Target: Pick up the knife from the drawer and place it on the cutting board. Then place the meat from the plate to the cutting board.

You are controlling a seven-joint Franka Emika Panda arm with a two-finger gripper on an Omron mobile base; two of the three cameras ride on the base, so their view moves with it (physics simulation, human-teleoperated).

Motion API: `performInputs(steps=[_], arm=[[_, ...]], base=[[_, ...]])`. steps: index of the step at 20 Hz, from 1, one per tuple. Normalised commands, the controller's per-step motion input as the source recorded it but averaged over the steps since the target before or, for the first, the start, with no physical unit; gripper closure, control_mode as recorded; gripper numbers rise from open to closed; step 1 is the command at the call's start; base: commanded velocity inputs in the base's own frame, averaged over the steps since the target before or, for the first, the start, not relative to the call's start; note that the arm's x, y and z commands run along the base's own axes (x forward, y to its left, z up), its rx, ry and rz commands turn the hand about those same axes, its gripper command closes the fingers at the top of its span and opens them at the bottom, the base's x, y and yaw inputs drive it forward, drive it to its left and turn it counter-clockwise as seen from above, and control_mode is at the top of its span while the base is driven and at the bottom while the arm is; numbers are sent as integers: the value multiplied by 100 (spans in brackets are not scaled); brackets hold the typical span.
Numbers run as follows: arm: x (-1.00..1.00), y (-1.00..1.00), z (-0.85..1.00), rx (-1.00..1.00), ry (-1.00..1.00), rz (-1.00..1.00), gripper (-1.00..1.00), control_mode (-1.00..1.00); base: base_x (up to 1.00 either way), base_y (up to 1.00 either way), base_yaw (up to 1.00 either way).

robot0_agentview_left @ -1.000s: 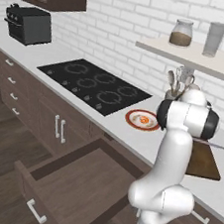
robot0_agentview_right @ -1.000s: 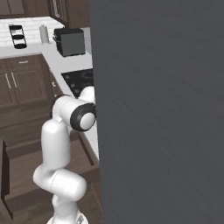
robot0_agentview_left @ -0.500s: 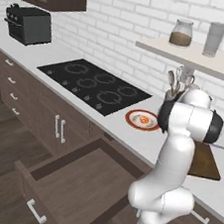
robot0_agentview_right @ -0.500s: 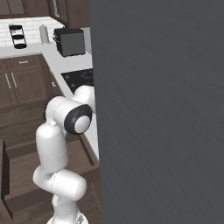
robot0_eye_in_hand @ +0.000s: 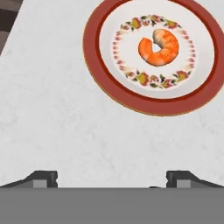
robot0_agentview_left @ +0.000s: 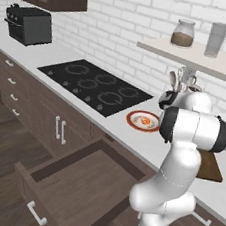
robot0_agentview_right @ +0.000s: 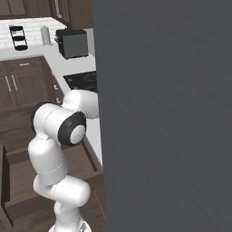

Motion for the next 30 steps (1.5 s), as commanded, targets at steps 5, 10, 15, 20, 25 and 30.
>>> performInputs(steps=[5,10,15,20,25,30], arm=[[-17,87,0,0,-8,-29,-100,-100],[-5,65,3,0,-7,-25,-100,-100],[23,17,8,2,-1,-17,-100,-100],[51,-7,0,6,0,-21,-100,-100],[41,-11,0,3,1,-18,-100,-100],[46,-21,-6,1,4,-3,-100,-100]], base=[[0,0,0],[0,0,0],[0,0,0],[0,0,0],[0,0,0],[0,0,0]])
